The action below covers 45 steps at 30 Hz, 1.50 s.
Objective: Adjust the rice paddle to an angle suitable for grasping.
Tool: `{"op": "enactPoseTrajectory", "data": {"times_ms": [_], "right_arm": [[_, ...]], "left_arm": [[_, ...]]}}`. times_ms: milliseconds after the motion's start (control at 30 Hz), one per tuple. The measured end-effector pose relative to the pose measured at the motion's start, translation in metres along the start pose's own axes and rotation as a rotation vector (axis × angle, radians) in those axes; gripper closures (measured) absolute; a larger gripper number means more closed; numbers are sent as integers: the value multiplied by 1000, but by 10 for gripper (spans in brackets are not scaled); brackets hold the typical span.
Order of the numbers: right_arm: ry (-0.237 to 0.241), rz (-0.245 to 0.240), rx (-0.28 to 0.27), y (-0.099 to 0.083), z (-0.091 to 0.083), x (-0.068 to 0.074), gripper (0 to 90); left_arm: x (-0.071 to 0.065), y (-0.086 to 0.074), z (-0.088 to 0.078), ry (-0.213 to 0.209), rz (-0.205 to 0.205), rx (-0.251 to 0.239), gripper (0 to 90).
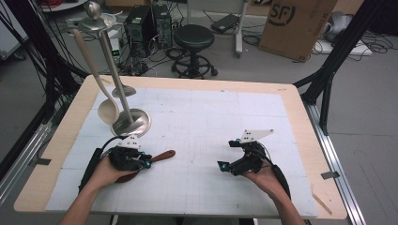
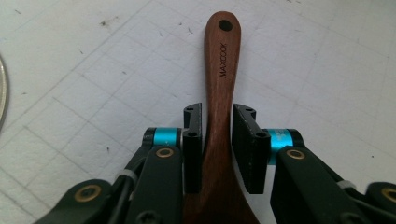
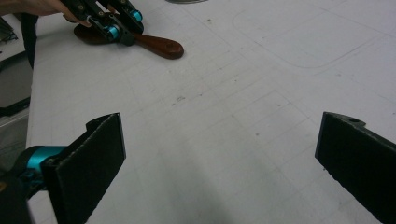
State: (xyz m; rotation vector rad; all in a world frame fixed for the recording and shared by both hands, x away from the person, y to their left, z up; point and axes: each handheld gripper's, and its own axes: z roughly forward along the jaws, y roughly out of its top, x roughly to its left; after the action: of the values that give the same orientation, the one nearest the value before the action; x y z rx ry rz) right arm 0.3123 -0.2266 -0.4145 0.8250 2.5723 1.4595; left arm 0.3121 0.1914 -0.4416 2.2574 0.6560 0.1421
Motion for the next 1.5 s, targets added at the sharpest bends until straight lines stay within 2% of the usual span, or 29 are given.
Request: {"op": "enactPoseTrajectory", "data": {"times_ms": [167, 367, 700, 967, 1200, 1333, 1467, 1500], "right_arm": [[1, -5, 3, 1, 4, 2, 6], [2, -2, 6, 2, 10, 4, 6], [27, 17, -2, 8, 25, 11, 6], [33, 39, -2, 12, 37, 15, 6], [58, 60, 0, 18, 46, 19, 6], [85, 58, -8, 22, 52, 22, 7], [119, 47, -5, 24, 57, 25, 172], [127, 48, -3, 25, 57, 25, 176]], "left_arm": [[-2, 0, 0, 5, 18, -1, 760], [-2, 0, 0, -10, 6, 0, 774], [-5, 2, 0, -39, 23, 1, 779], [-11, 11, 2, -67, 22, -30, 779], [-18, 23, 3, -95, 37, -76, 779], [-21, 28, 4, -106, 52, -81, 780], [-24, 32, 6, -117, 58, -79, 780], [-25, 34, 7, -122, 61, -80, 780]]}}
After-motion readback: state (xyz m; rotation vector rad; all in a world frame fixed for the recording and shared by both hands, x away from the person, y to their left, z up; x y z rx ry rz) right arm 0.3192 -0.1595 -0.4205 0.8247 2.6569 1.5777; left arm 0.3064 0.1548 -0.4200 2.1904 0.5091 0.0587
